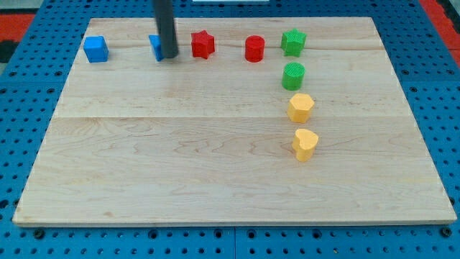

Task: Slightly push the blue triangle towards bottom

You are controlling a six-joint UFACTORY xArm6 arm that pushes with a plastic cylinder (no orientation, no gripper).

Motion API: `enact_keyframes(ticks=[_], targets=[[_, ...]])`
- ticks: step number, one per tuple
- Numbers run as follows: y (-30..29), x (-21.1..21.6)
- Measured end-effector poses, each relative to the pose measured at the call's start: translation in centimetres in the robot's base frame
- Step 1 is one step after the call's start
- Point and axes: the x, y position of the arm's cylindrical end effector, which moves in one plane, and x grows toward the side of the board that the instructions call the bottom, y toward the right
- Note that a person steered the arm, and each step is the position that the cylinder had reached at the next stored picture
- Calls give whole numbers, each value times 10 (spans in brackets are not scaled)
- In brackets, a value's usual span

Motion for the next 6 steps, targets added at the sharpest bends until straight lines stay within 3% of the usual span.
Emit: enact_keyframes(ticks=[2, 4, 5, 6], targets=[[9, -27], [-36, -99], [-77, -84], [-62, -61]])
